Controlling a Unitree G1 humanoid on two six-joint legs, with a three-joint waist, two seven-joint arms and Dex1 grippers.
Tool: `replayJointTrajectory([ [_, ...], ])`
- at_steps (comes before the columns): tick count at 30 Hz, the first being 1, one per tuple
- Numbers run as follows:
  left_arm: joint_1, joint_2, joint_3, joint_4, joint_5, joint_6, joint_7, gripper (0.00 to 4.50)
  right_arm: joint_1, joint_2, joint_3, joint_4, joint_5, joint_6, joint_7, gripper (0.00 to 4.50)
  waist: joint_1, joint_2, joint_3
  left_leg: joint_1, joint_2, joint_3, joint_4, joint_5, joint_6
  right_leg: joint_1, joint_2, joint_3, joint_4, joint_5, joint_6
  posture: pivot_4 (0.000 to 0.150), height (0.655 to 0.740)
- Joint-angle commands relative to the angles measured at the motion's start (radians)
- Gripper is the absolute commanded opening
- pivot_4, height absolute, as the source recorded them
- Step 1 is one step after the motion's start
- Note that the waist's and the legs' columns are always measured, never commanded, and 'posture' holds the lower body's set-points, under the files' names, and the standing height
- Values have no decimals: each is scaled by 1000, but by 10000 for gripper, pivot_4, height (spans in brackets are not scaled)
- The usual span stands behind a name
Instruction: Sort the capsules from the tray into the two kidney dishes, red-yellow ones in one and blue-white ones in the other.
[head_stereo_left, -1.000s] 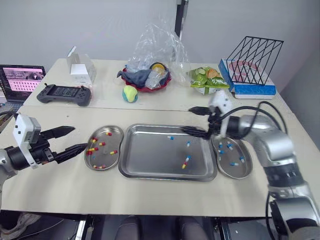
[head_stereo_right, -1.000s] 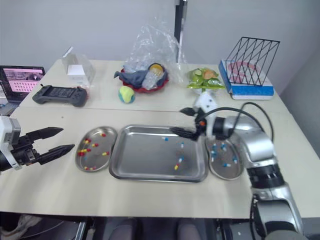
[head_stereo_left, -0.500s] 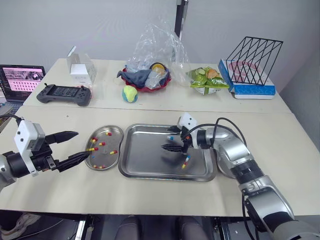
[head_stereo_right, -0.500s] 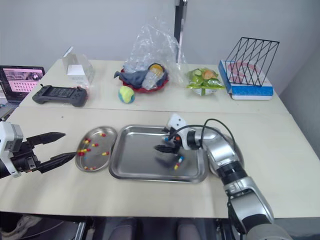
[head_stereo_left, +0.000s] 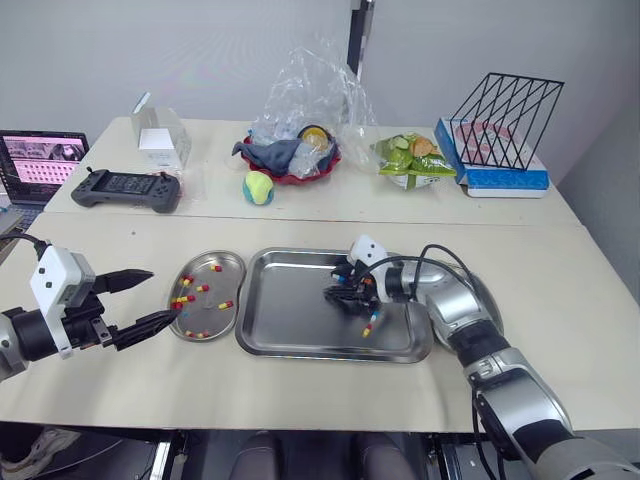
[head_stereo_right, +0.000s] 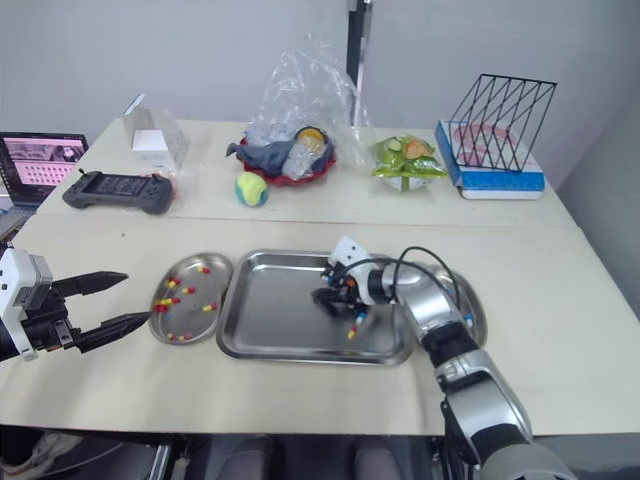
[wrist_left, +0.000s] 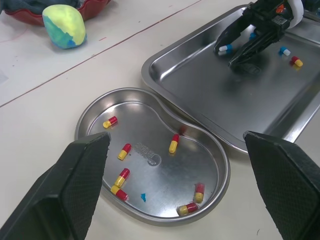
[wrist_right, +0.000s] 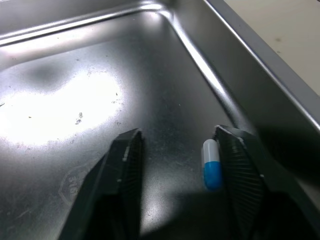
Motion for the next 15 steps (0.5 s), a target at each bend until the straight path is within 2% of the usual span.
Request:
replayJointTrajectory([
  [1,-40,13,3,2,-11,19,27,45000,-5,-6,-42,5,-1,-2,-27,9382,4,0,0,0,0,0,0,0,0,0,0,0,0,0,0,1500,7334],
  [4,-57,9,-5,8,-6,22,32,45000,5,-29,-40,0,-21,-20,-24,268,2,0,0,0,0,0,0,0,0,0,0,0,0,0,0,1500,7334],
  [8,-66,9,-16,20,-3,15,29,45000,3,-46,-61,-12,-3,-15,-5,268,1,0,0,0,0,0,0,0,0,0,0,0,0,0,0,1500,7334],
  [12,-105,14,-49,52,3,1,15,45000,23,-57,-193,-236,225,211,73,268,3,0,0,0,0,0,0,0,0,0,0,0,0,0,0,1500,7334],
  [15,-139,0,-55,59,-23,12,18,45000,59,-155,-266,-344,295,303,114,268,9,0,0,0,0,0,0,0,0,0,0,0,0,0,0,1500,7334],
])
